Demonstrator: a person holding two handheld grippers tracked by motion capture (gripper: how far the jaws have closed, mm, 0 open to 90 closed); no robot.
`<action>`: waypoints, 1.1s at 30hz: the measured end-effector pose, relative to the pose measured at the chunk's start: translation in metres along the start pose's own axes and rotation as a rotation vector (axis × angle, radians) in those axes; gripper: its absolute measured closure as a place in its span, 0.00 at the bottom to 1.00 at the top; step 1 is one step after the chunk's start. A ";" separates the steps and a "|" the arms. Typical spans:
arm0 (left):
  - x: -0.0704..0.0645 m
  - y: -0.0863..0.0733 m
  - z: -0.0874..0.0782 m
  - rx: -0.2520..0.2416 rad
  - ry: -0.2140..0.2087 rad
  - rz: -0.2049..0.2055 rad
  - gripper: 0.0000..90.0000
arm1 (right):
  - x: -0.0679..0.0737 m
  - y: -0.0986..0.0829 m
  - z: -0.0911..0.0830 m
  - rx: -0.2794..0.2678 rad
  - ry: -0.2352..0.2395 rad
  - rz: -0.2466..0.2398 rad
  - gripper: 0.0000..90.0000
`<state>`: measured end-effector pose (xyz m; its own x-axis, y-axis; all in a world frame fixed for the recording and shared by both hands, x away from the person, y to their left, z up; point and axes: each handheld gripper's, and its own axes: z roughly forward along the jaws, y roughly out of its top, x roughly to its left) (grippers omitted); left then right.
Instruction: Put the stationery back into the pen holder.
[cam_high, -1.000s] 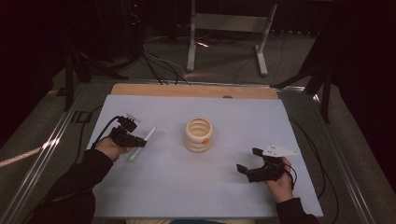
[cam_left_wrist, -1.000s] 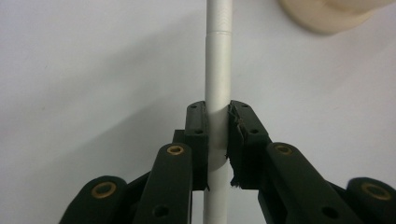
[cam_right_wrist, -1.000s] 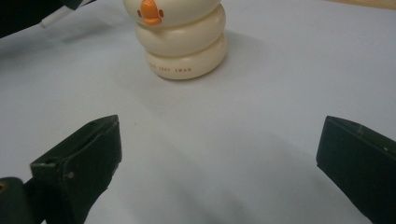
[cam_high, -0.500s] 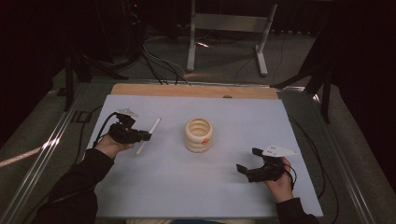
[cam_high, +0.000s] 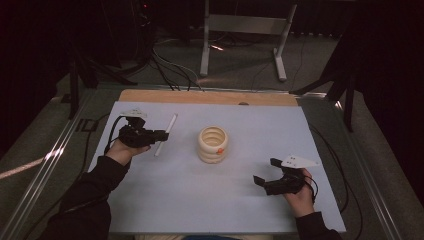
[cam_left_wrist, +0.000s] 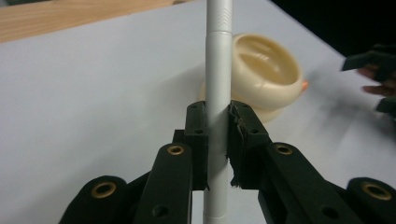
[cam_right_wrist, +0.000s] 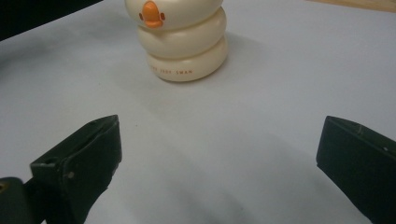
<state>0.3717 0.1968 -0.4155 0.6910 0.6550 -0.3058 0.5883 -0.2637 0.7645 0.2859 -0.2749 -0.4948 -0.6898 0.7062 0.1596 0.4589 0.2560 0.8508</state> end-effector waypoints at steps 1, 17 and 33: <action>-0.001 0.001 0.001 -0.001 -0.007 0.000 0.88 | 0.000 0.000 0.000 0.001 0.001 -0.001 0.00; -0.010 0.012 0.025 -0.079 -0.104 0.010 0.88 | 0.001 0.000 0.000 0.002 0.000 -0.011 0.00; -0.026 0.039 0.051 -0.109 -0.150 0.034 0.88 | 0.001 0.001 0.001 -0.001 0.010 -0.011 0.00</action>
<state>0.3981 0.1335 -0.4061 0.7690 0.5323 -0.3539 0.5203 -0.1997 0.8303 0.2862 -0.2727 -0.4941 -0.7003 0.6967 0.1554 0.4508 0.2628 0.8531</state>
